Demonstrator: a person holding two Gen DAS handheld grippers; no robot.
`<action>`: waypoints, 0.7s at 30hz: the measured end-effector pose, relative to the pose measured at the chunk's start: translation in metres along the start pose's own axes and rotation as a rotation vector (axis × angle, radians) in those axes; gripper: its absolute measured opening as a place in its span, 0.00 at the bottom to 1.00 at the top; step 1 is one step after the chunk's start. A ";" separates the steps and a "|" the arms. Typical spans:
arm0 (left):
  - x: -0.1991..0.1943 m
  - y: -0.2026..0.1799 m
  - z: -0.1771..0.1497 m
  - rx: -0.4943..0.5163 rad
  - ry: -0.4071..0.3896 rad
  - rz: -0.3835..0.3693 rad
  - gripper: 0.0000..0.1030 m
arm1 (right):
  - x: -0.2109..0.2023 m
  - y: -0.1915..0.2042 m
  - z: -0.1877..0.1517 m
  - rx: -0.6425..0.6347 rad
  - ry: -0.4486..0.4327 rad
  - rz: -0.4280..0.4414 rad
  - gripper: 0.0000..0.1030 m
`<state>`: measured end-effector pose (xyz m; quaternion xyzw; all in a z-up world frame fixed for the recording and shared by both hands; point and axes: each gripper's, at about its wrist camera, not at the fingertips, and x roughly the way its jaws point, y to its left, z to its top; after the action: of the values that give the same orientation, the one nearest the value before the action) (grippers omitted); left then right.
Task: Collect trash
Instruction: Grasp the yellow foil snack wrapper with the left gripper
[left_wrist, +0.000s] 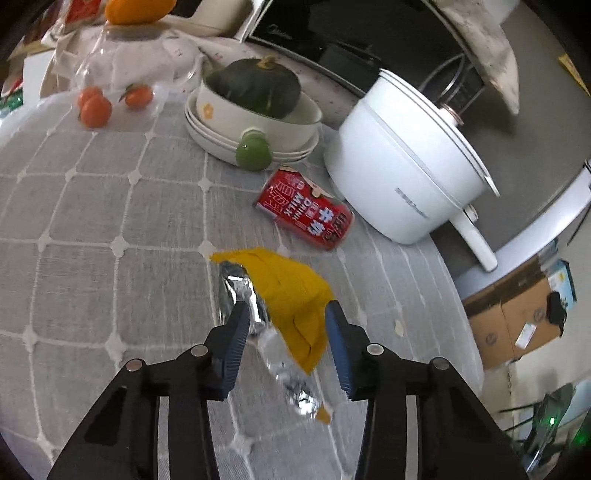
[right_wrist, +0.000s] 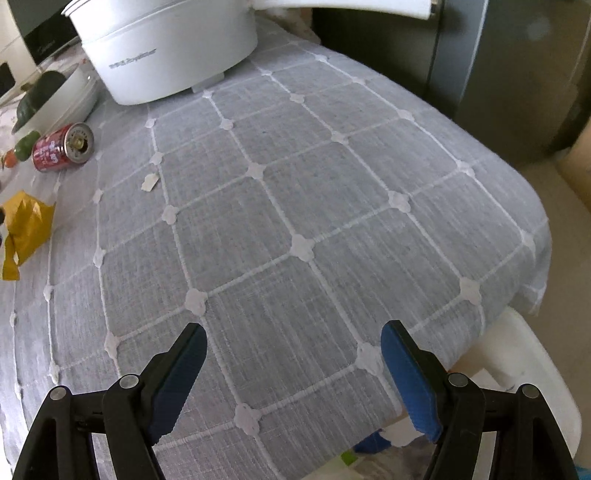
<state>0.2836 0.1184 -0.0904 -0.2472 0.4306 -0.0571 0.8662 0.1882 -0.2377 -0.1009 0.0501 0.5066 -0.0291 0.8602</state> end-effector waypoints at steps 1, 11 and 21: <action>0.002 0.000 0.002 -0.003 0.001 0.001 0.41 | 0.000 0.001 0.000 -0.008 -0.001 -0.004 0.79; -0.008 0.002 0.002 -0.075 -0.021 -0.074 0.00 | -0.001 0.001 0.001 -0.016 0.003 0.014 0.79; -0.117 0.004 -0.039 0.139 -0.164 0.020 0.00 | 0.004 0.052 0.005 -0.117 -0.006 0.134 0.80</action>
<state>0.1801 0.1440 -0.0276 -0.1860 0.3555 -0.0580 0.9141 0.1993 -0.1862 -0.0992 0.0334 0.5003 0.0578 0.8633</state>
